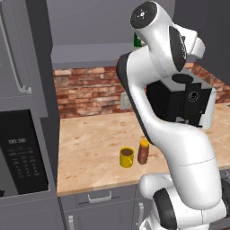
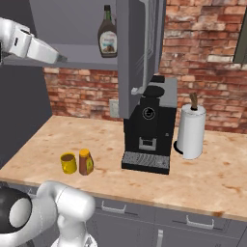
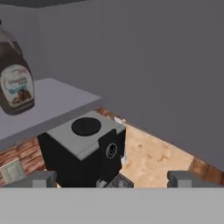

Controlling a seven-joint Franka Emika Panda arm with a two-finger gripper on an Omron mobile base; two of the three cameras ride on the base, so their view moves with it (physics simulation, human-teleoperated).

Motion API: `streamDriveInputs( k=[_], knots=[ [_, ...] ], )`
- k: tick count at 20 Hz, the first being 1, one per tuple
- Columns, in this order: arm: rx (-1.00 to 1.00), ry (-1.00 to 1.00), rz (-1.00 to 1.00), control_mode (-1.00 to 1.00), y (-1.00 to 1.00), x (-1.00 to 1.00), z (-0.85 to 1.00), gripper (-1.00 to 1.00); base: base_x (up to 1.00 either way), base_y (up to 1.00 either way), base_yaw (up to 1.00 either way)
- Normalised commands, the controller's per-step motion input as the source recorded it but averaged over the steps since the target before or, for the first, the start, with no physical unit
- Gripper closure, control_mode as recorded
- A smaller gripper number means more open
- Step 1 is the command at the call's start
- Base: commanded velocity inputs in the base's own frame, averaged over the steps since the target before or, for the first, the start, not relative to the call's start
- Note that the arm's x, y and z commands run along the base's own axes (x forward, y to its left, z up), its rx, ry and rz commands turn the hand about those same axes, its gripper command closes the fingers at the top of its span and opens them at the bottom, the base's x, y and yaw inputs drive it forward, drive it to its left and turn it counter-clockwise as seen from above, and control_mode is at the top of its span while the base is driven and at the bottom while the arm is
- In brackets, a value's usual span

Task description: Pick the syrup bottle and honey bottle from the cabinet and place them next to the mug.

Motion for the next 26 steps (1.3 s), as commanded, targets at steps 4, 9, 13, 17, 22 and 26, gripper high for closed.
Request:
streamDriveInputs(
  k=[4,9,13,17,22,26],
  knots=[
    [0.0,0.01,-0.01,-1.0,0.0,0.82,-0.28,-1.0,0.0,0.0,0.0],
    [0.0,0.04,0.01,-1.0,0.0,0.92,-0.36,-1.0,0.0,0.0,0.0],
    [0.0,0.03,0.02,-1.0,0.0,0.76,-0.04,-1.0,0.0,0.0,0.0],
    [-0.04,0.0,0.0,-1.0,0.0,0.38,0.09,-1.0,0.0,0.0,0.0],
    [-0.03,-0.03,0.0,-1.0,0.0,0.49,0.01,-1.0,0.0,0.0,0.0],
    [-0.01,-0.03,0.0,-1.0,-0.01,0.41,0.04,-1.0,0.0,0.0,0.0]
  ],
)
